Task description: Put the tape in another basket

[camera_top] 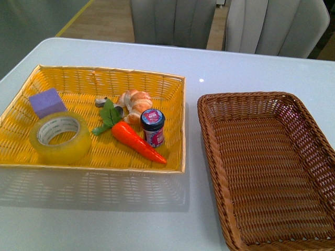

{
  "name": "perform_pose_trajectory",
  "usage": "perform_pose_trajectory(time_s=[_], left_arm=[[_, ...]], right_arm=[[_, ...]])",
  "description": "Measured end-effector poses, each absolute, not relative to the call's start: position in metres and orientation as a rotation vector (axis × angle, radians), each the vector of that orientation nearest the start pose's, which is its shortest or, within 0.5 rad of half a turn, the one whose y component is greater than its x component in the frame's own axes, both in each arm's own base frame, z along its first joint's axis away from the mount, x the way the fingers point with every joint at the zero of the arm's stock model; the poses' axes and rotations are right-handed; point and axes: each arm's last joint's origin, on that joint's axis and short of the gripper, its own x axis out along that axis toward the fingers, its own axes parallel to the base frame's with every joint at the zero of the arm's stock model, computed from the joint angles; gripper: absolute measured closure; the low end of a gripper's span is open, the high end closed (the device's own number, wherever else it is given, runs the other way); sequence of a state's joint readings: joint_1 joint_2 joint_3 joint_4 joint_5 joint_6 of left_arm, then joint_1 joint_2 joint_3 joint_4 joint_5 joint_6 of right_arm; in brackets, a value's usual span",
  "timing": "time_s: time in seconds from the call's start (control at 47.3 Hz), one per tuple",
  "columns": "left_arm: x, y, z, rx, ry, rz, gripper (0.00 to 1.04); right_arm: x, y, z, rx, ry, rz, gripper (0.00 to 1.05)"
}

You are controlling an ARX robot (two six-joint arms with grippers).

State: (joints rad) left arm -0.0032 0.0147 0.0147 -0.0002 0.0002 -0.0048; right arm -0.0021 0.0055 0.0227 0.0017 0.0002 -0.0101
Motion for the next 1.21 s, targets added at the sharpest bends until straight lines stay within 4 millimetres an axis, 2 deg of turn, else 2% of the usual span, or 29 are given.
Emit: perform_pose_trajectory(time_s=[0.085,0.571,0.677,0.719,0.804,1.037,1.206], left_arm=[[0.098,0.0,0.167,-0.004,0.001,-0.003,0.09],[0.098,0.0,0.167,-0.013,0.009,0.007,0.09],[0.1,0.002,0.167,-0.121,0.339,0.218,0.09],[0.102,0.004,0.167,-0.14,0.412,0.257,0.09],[0.111,0.008,0.163,-0.187,0.498,0.297,0.09],[0.143,0.022,0.162,-0.222,0.496,0.284,0.09],[0.186,0.034,0.151,-0.211,0.532,0.246,0.09]], right_arm=[[0.097,0.0,0.171,-0.009,-0.018,-0.002,0.07],[0.097,0.0,0.171,-0.009,-0.018,-0.002,0.09],[0.097,0.0,0.171,-0.009,-0.018,-0.002,0.09],[0.097,0.0,0.171,-0.008,-0.019,0.0,0.09],[0.097,0.0,0.171,-0.008,-0.019,-0.002,0.09],[0.097,0.0,0.171,-0.008,-0.019,-0.002,0.09],[0.097,0.0,0.171,-0.008,-0.019,-0.002,0.09]])
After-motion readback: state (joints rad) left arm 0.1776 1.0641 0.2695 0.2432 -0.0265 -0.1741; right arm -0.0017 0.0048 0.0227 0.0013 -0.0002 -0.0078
